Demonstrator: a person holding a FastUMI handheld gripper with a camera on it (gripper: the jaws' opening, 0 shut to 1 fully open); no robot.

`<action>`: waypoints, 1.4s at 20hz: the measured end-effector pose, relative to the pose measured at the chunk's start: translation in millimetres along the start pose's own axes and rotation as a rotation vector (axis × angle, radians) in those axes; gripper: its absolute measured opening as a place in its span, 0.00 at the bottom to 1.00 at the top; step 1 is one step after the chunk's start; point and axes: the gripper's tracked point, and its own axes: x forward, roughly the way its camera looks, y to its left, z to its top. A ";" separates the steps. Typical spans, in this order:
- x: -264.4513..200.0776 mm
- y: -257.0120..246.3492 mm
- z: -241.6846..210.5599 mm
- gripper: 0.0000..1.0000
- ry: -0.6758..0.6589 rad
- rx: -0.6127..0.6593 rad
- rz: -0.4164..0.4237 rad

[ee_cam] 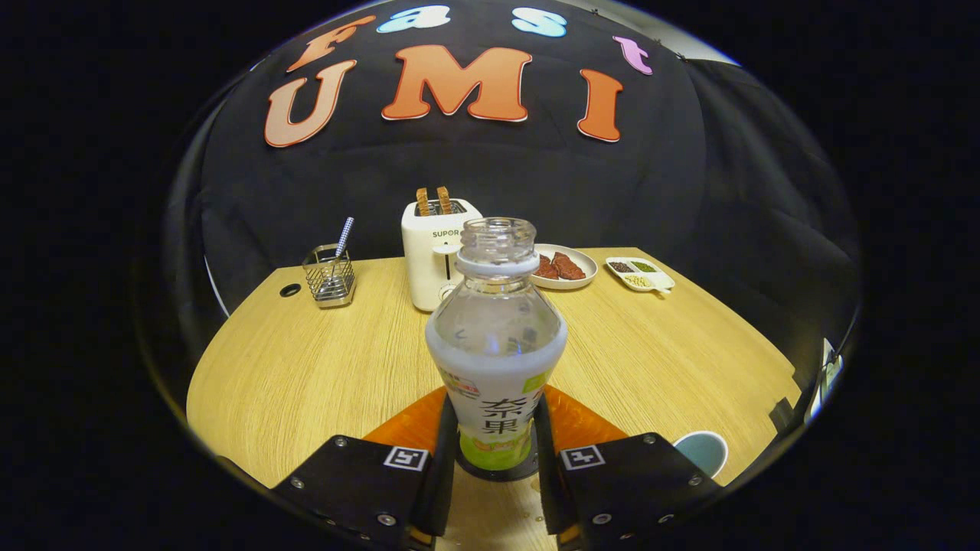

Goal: Take the bottle from table, then pour the juice into the cup, finally place the bottle on the coaster

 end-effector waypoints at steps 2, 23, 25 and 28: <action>2.1 1.6 -3.1 0.52 0.003 0.012 0.005; -9.3 -2.4 -10.5 0.78 -0.036 0.042 0.013; -12.3 -0.2 -10.9 0.93 -0.038 0.058 0.029; -20.5 -1.3 -7.4 0.98 -0.051 0.069 0.043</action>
